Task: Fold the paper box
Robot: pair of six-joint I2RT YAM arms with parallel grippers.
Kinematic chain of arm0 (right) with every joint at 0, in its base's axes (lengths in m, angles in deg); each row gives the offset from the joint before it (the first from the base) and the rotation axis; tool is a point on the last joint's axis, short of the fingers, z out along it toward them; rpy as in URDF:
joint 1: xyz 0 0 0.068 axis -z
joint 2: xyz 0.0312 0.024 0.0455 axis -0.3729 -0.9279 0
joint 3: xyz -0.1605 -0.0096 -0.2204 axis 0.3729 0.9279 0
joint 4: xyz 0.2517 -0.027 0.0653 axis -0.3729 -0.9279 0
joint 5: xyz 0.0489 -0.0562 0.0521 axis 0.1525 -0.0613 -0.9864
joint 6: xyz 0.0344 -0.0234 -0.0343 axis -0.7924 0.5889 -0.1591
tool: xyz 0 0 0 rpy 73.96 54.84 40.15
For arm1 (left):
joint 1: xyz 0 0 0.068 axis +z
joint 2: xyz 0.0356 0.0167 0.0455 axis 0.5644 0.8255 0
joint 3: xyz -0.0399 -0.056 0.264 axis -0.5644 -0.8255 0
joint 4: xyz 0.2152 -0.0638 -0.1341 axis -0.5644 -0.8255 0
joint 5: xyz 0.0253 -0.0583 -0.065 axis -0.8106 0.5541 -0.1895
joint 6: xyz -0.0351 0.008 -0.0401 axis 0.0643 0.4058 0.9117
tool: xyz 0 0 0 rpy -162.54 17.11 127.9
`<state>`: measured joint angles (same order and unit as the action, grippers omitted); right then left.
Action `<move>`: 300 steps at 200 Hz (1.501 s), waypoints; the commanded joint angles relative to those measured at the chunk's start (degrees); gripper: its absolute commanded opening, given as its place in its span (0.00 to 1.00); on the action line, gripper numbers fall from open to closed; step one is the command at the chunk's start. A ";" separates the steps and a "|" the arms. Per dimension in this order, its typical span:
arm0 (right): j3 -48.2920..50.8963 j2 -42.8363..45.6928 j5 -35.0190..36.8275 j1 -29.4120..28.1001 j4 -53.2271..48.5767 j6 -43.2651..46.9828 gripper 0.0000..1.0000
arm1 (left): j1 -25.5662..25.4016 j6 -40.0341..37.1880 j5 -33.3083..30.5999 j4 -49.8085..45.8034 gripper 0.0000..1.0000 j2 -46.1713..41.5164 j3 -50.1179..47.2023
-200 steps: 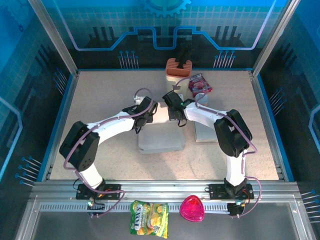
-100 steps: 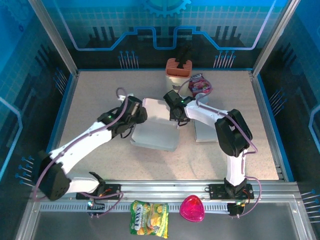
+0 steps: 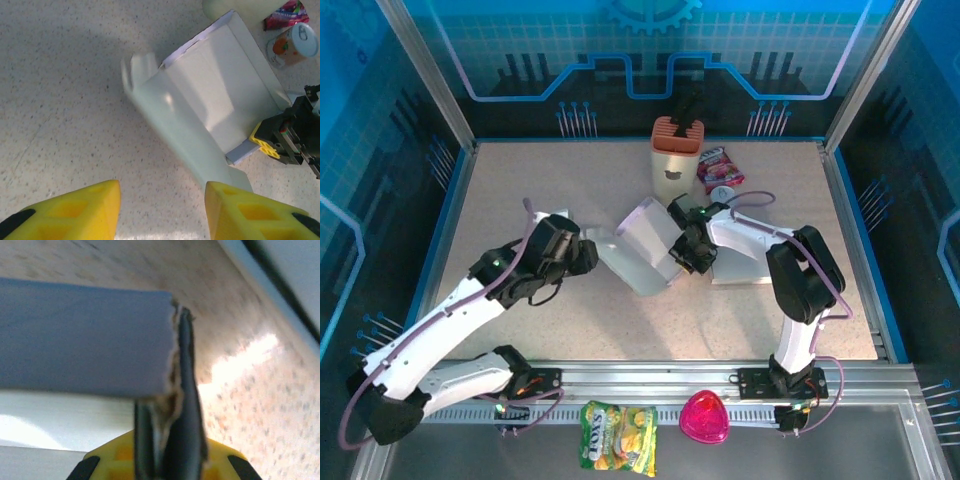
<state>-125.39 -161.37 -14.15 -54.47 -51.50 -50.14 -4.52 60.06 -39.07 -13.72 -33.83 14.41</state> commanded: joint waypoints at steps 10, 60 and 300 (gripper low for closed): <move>-0.44 -0.70 -4.62 -1.72 -8.96 -14.70 0.00 | -1.26 3.05 0.86 -5.80 0.45 -5.50 -4.26; 0.42 -0.67 -6.42 -5.62 -9.67 -24.92 0.00 | -2.58 6.89 2.21 0.72 0.38 -7.83 -14.17; 2.61 5.63 -0.40 7.02 18.40 38.44 0.04 | 8.51 11.63 10.32 37.14 0.28 17.15 -26.88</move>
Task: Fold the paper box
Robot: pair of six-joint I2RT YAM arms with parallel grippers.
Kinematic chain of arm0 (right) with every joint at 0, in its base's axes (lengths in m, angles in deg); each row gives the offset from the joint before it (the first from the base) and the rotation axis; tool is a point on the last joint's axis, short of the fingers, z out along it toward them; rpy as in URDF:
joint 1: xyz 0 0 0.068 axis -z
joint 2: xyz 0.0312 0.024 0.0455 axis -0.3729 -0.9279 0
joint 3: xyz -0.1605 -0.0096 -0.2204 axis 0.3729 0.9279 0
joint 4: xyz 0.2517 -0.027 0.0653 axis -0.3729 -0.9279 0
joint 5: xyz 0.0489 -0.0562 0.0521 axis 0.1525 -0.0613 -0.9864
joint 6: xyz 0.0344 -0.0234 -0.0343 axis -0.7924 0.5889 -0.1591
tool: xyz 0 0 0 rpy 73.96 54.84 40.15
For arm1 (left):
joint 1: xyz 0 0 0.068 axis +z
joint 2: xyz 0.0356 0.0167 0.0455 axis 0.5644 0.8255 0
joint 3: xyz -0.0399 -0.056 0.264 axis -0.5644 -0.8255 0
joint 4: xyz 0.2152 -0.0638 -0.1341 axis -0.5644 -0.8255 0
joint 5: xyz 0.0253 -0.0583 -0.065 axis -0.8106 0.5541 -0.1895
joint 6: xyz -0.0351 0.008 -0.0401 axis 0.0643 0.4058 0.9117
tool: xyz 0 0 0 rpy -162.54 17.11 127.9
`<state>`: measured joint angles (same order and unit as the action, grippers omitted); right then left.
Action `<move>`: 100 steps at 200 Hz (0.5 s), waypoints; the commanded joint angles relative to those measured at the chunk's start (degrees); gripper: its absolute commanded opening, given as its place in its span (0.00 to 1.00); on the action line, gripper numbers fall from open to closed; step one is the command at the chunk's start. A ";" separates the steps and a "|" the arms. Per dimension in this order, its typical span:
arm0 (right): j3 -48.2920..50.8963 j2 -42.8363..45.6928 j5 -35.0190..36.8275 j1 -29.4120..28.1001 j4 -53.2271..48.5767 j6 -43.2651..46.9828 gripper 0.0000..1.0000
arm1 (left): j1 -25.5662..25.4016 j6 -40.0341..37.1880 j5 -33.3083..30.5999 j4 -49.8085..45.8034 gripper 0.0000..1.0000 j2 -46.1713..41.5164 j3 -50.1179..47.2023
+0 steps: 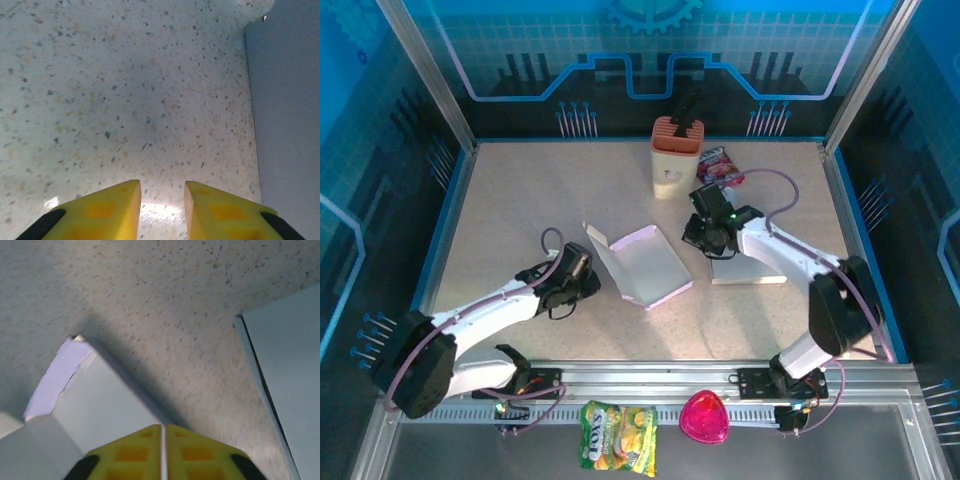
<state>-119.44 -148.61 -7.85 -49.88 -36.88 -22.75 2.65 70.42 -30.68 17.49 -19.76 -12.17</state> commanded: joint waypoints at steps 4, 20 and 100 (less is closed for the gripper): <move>-4.24 -8.72 -7.12 2.70 3.59 11.69 0.03 | 1.47 1.27 1.93 6.63 0.27 3.70 -0.16; -6.72 -13.08 -7.91 2.93 3.41 13.71 0.02 | 2.06 1.10 1.94 8.85 0.26 6.23 0.73; -7.18 -21.11 -15.85 2.58 10.28 17.04 0.03 | 5.11 0.62 5.12 18.85 0.22 15.88 2.66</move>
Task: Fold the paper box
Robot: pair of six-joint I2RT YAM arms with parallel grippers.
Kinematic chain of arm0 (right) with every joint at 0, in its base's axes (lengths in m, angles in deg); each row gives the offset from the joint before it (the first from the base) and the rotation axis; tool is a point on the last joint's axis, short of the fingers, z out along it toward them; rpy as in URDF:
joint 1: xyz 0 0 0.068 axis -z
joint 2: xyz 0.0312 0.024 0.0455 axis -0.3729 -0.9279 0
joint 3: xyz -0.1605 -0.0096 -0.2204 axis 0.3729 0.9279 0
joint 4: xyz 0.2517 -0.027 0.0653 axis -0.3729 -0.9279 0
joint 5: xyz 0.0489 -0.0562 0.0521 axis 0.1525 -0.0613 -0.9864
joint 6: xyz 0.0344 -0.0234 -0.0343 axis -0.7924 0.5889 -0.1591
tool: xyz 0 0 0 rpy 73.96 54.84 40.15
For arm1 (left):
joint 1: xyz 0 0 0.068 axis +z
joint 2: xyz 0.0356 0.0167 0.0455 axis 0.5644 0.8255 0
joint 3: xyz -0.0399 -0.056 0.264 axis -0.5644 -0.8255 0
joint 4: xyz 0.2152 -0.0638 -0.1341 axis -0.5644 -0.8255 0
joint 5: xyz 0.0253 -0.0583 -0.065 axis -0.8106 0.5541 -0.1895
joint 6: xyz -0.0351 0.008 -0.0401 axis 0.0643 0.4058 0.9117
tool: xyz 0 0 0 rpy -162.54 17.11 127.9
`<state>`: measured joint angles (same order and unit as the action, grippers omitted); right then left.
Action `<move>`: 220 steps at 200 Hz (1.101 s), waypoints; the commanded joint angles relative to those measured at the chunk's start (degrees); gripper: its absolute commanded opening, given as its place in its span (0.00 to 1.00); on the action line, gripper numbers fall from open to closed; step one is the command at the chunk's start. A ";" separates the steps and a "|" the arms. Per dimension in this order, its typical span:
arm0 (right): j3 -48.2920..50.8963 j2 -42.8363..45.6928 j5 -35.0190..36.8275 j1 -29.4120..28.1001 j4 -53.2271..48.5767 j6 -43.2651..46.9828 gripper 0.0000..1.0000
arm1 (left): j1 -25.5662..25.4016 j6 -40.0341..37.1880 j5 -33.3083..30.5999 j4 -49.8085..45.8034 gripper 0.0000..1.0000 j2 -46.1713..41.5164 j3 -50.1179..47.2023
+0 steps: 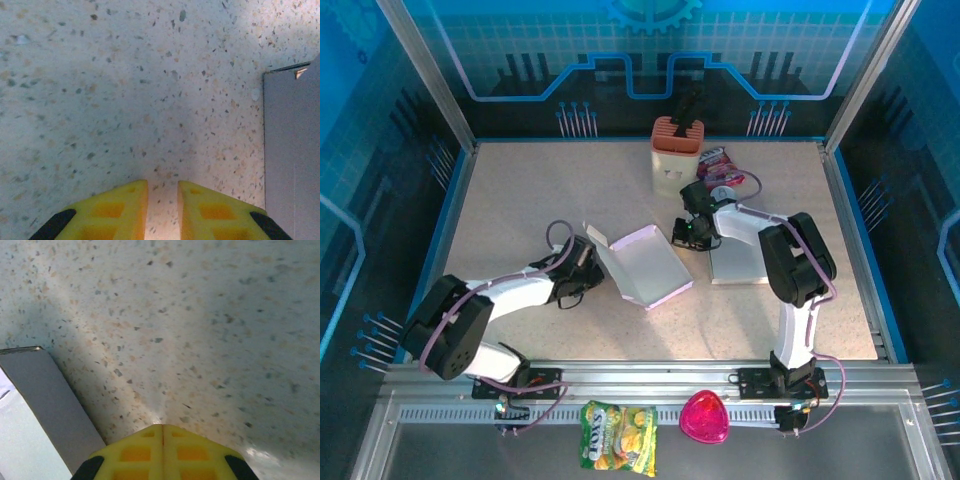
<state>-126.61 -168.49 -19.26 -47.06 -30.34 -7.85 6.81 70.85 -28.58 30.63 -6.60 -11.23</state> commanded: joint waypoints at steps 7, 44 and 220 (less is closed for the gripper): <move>0.67 -1.14 -5.63 -0.23 4.85 2.04 0.03 | 1.33 0.37 3.67 6.84 0.22 3.68 1.72; 4.47 1.53 -8.56 -1.07 8.86 1.02 0.03 | 3.60 0.54 6.08 10.73 0.20 7.09 2.19; 12.38 6.83 -7.84 -8.40 16.31 -6.20 0.03 | 8.39 -2.57 16.70 17.62 0.18 12.45 5.34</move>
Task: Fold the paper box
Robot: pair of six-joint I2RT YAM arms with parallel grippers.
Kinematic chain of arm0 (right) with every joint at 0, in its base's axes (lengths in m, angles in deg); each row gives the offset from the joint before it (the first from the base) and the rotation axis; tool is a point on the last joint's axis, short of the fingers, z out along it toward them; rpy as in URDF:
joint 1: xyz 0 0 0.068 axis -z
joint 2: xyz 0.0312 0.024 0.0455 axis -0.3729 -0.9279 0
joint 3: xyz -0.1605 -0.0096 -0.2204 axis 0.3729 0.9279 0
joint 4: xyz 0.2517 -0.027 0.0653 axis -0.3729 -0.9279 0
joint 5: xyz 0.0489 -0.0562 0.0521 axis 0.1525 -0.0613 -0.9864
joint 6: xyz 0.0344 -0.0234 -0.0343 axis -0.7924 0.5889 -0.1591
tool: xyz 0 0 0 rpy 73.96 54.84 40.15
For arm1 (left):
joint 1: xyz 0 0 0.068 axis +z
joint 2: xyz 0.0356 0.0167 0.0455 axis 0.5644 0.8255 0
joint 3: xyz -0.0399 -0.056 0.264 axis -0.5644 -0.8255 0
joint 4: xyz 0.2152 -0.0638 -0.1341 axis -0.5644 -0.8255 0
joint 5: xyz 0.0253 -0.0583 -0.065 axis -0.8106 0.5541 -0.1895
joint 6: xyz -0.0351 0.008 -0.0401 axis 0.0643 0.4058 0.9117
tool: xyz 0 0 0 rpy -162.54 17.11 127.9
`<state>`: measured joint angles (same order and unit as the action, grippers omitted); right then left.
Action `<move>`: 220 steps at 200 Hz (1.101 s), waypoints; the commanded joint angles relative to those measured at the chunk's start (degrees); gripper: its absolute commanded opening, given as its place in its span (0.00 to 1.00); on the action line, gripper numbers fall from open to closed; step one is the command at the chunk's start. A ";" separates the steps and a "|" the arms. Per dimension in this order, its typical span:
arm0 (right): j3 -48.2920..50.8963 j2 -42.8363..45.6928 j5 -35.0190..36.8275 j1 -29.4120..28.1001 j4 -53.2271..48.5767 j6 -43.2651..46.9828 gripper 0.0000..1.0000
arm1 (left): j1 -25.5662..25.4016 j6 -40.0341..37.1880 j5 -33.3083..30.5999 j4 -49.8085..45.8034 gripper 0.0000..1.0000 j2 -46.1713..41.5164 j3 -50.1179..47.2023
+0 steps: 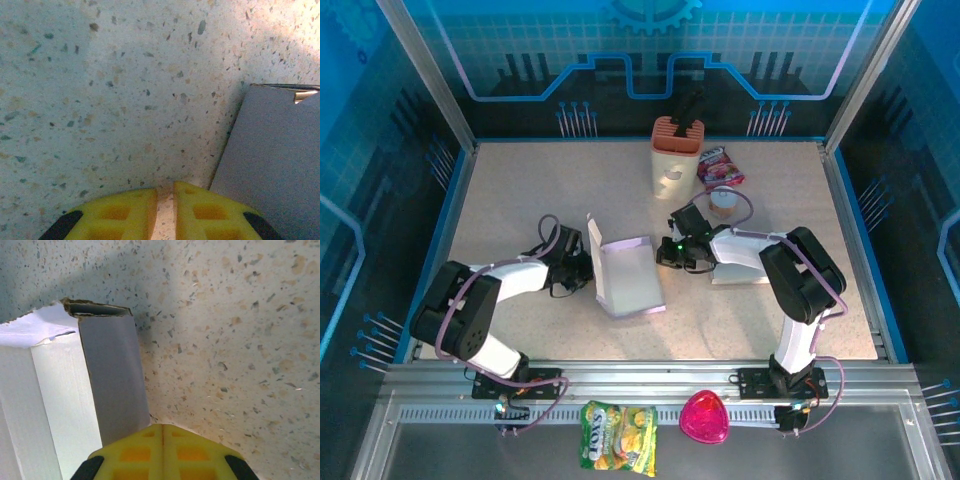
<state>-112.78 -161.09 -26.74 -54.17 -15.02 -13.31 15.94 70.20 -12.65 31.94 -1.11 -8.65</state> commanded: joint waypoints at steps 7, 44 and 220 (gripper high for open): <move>-1.67 -0.72 -0.28 -1.30 0.63 -0.79 0.03 | -0.73 -2.02 1.00 16.10 0.18 7.20 3.18; 0.04 0.79 1.84 -1.35 -0.22 -3.35 0.13 | -0.75 -3.70 0.94 12.32 0.20 8.11 7.21; 15.79 22.43 17.38 -10.31 3.63 -12.03 0.44 | -2.59 -19.92 -5.24 -17.42 0.42 10.02 37.98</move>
<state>-97.35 -144.26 -12.97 -65.55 -6.91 -37.09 13.01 55.21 -10.57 23.50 14.87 25.84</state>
